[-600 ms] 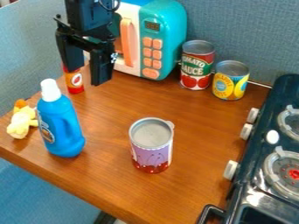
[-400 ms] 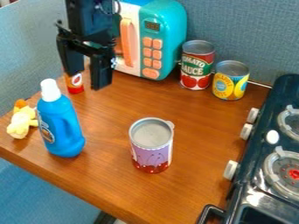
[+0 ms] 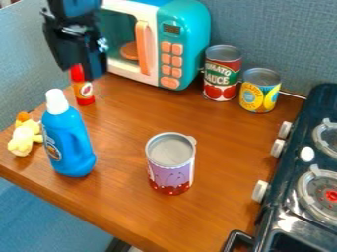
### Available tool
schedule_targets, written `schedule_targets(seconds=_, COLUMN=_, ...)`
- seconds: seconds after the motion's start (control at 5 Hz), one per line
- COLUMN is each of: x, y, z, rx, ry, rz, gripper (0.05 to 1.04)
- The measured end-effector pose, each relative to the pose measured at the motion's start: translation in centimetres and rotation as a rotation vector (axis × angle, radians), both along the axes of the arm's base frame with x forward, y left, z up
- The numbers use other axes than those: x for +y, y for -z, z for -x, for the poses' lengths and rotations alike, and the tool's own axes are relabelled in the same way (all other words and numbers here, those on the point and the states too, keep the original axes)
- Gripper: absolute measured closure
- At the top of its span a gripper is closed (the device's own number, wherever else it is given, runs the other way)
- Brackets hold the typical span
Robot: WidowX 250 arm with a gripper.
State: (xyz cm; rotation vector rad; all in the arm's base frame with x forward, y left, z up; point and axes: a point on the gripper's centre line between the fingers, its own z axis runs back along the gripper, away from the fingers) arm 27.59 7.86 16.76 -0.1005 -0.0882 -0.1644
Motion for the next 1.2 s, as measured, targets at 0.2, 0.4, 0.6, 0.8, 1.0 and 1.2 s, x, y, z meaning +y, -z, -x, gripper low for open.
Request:
schedule_targets(seconds=0.2, x=1.8, y=-0.6, z=0.4, rx=-0.009, ry=-0.019, rz=-0.026, gripper=0.083)
schedule_targets(seconds=0.4, x=3.2, y=-0.1, z=1.3, rx=0.031, ry=-0.040, rz=-0.081, gripper=0.083)
schedule_targets(seconds=0.6, x=3.5, y=0.6, z=2.0, rx=0.066, ry=-0.048, rz=-0.098, gripper=0.083)
schedule_targets(seconds=0.8, x=2.8, y=1.2, z=2.3, rx=0.075, ry=0.004, rz=-0.065, gripper=0.083)
schedule_targets(seconds=1.0, x=2.5, y=1.9, z=2.7, rx=0.090, ry=0.025, rz=-0.053, gripper=0.083)
schedule_targets(seconds=1.2, x=2.6, y=2.4, z=2.9, rx=0.098, ry=0.027, rz=-0.064, gripper=0.083)
